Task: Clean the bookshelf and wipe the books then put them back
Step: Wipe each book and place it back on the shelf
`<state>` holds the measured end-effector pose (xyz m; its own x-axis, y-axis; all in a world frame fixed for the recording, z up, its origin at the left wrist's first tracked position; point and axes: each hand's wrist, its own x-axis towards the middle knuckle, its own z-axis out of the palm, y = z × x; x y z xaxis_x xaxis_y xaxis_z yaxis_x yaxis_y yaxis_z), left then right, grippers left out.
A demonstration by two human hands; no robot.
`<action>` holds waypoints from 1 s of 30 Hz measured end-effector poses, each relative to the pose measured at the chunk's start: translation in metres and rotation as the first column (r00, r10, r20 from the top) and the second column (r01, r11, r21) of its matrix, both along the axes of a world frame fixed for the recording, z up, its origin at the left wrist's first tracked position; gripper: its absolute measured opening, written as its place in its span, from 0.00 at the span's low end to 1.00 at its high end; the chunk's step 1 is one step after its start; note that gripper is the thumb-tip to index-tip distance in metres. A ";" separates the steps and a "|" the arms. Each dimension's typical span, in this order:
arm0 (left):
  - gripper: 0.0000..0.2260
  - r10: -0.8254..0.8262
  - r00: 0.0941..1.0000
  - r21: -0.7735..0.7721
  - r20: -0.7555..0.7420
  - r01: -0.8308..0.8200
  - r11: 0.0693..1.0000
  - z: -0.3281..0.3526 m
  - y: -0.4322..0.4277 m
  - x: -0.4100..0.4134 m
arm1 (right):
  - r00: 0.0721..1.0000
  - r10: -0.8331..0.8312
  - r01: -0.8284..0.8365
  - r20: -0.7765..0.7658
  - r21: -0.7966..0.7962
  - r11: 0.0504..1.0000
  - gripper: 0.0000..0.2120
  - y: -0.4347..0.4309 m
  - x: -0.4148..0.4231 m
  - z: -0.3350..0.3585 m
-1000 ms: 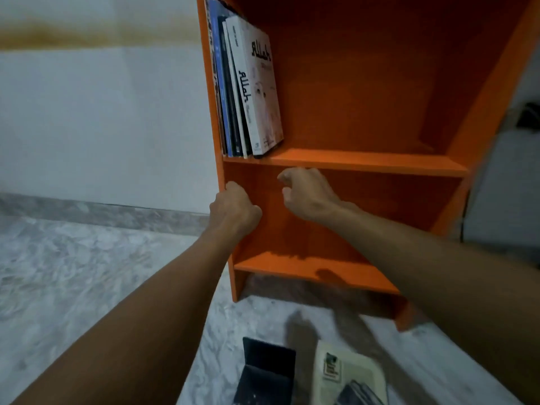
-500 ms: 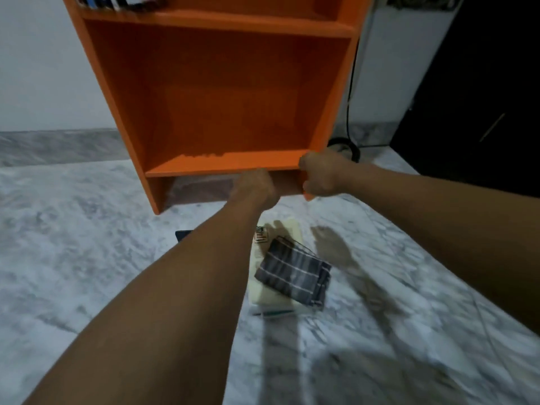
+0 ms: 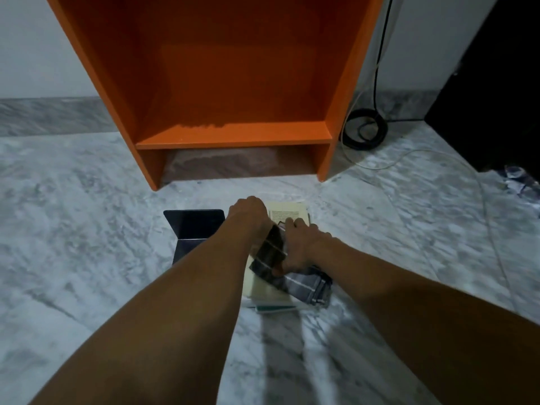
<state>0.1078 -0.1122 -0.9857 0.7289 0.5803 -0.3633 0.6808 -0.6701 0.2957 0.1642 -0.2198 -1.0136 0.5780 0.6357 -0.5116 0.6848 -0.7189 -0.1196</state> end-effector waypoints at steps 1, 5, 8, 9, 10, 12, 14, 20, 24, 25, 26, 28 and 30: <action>0.07 0.011 1.000 -0.019 -0.009 -0.012 1.000 -0.004 0.002 0.000 | 1.000 -0.015 0.015 -0.012 0.015 1.000 0.45 0.000 0.000 -0.005; 0.10 0.118 0.992 -0.171 -0.046 -0.124 0.977 -0.022 0.007 0.003 | 0.985 -0.133 0.144 -0.115 0.101 0.984 0.27 0.001 0.014 -0.008; 0.10 0.285 0.959 -0.285 0.005 -0.271 0.919 -0.030 0.011 0.007 | 0.951 -0.294 0.308 -0.097 0.206 0.929 0.30 0.000 0.026 -0.016; 0.08 0.343 0.939 -0.313 0.029 -0.317 0.895 -0.033 0.012 0.009 | 0.931 -0.338 0.360 -0.135 0.208 0.910 0.32 0.000 0.028 -0.018; 0.07 0.388 0.921 -0.335 0.042 -0.353 0.873 -0.036 0.013 0.010 | 0.912 -0.368 0.401 -0.181 0.205 0.893 0.34 0.000 0.029 -0.020; 0.08 0.436 0.898 -0.408 0.064 -0.376 0.832 -0.041 0.012 0.010 | 0.883 -0.411 0.457 -0.227 0.209 0.865 0.34 0.001 0.028 -0.022; 0.14 0.471 0.877 -0.497 0.091 -0.370 0.785 -0.045 0.010 0.009 | 0.870 -0.448 0.489 -0.207 0.238 0.839 0.34 0.001 0.023 -0.023; 0.26 0.622 0.783 -0.668 0.007 -0.460 0.585 -0.052 0.016 0.004 | 0.797 -0.536 0.603 -0.279 0.307 0.736 0.30 -0.007 0.014 -0.027; 0.20 0.647 0.762 -0.747 0.043 -0.405 0.527 -0.037 0.006 -0.004 | 0.703 -0.533 0.703 -0.470 0.347 0.620 0.27 -0.013 0.021 -0.029; 0.17 0.644 0.764 -0.765 0.049 -0.386 0.516 -0.035 0.003 -0.004 | 0.674 -0.534 0.730 -0.511 0.348 0.589 0.24 -0.015 0.023 -0.029; 0.16 0.645 0.763 -0.782 0.046 -0.374 0.499 -0.035 0.003 -0.005 | 0.655 -0.530 0.745 -0.538 0.346 0.570 0.22 -0.019 0.024 -0.027; 0.16 0.644 0.761 -0.798 0.069 -0.345 0.494 -0.032 0.004 -0.008 | 0.627 -0.499 0.764 -0.598 0.348 0.543 0.20 -0.029 0.027 -0.022; 0.16 0.660 0.741 -0.821 0.122 -0.298 0.487 -0.025 0.006 -0.014 | 0.583 -0.417 0.792 -0.697 0.372 0.484 0.19 -0.040 0.029 -0.009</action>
